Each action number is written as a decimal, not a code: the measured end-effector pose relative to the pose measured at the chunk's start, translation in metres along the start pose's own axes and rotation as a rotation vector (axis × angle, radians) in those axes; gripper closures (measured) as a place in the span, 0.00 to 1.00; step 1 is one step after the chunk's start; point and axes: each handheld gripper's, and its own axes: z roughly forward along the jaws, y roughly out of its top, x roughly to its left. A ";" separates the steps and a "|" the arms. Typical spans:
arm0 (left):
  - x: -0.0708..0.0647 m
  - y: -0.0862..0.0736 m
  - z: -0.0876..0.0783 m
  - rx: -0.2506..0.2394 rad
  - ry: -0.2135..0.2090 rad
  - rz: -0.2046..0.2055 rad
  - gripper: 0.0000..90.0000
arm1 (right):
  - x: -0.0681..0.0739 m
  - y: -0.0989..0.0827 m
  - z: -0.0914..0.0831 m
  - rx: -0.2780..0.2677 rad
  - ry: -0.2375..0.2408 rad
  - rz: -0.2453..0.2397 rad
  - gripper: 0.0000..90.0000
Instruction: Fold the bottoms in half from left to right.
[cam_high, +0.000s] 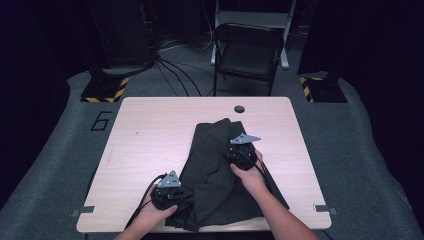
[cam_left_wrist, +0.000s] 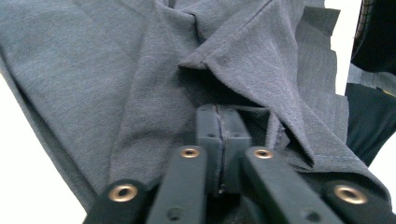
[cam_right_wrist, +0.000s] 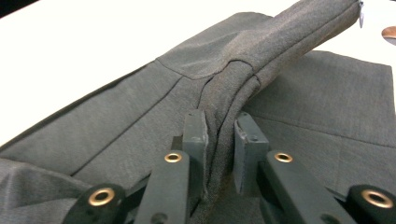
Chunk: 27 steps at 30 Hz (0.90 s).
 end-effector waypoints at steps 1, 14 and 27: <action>-0.001 0.001 -0.002 -0.011 -0.002 -0.004 1.00 | 0.001 0.003 -0.003 -0.008 0.004 -0.001 0.87; 0.000 0.016 -0.031 -0.145 -0.015 -0.006 0.87 | -0.007 0.048 -0.036 -0.086 0.014 -0.018 0.88; 0.004 0.011 -0.017 -0.110 0.002 -0.023 0.76 | -0.067 0.020 -0.016 0.071 -0.109 0.049 0.89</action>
